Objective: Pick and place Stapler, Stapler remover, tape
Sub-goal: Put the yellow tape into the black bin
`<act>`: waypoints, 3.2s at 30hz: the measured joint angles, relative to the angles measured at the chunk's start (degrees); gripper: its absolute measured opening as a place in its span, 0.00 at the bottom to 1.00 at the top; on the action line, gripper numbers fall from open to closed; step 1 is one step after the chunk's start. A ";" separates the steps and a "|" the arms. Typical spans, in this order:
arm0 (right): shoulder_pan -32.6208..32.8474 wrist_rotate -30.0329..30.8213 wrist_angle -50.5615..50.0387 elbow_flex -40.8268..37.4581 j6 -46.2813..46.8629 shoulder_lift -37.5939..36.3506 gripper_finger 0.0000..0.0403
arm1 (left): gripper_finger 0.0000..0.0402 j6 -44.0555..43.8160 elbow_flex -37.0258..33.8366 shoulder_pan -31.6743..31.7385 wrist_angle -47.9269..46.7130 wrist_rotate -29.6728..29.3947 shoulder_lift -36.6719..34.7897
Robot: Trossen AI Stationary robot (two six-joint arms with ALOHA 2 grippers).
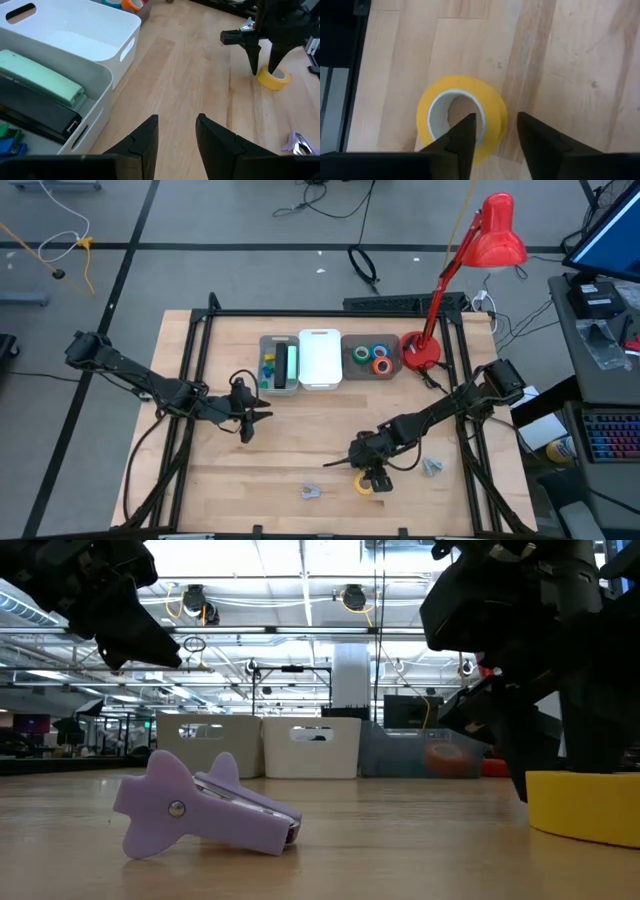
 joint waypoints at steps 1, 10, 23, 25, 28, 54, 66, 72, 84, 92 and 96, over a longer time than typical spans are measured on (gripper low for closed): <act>0.00 0.35 0.24 0.00 0.00 0.22 0.32 | 0.33 0.00 0.00 0.00 0.13 0.00 -0.02; 0.00 1.21 1.99 0.13 2.39 1.64 0.08 | 0.33 -1.56 0.00 0.01 0.14 0.03 -0.02; -2.48 8.06 0.90 -0.09 4.65 -6.88 0.08 | 0.33 14.43 0.00 2.91 6.73 11.48 -4.28; -3.81 11.26 -0.49 -0.09 4.54 -9.71 0.08 | 0.33 15.56 0.00 3.36 4.97 11.50 -6.42; -6.25 16.35 -4.59 0.02 4.33 -13.77 0.08 | 0.33 17.35 0.00 3.91 2.87 11.78 -9.68; -47.53 20.69 -10.72 0.02 -19.08 -20.49 0.08 | 0.33 18.15 -14.01 3.89 4.13 10.31 -33.08; -51.69 18.76 -6.57 -0.04 -28.41 -11.81 0.08 | 0.33 13.38 -17.18 3.89 4.65 7.96 -33.35; -51.52 17.49 -6.64 0.02 -29.46 -11.78 0.08 | 0.33 11.89 -18.60 3.89 7.63 7.59 -33.37; -49.84 14.73 -5.96 0.00 -29.44 -11.39 0.10 | 0.33 11.69 -18.60 3.89 7.57 6.63 -33.36; -49.10 14.60 -5.33 0.02 -31.86 -10.56 0.12 | 0.33 11.75 -18.60 3.89 7.43 6.07 -33.36; -48.98 14.64 -5.94 0.00 -32.00 -10.50 0.18 | 0.33 11.99 -18.60 3.89 7.43 5.15 -33.35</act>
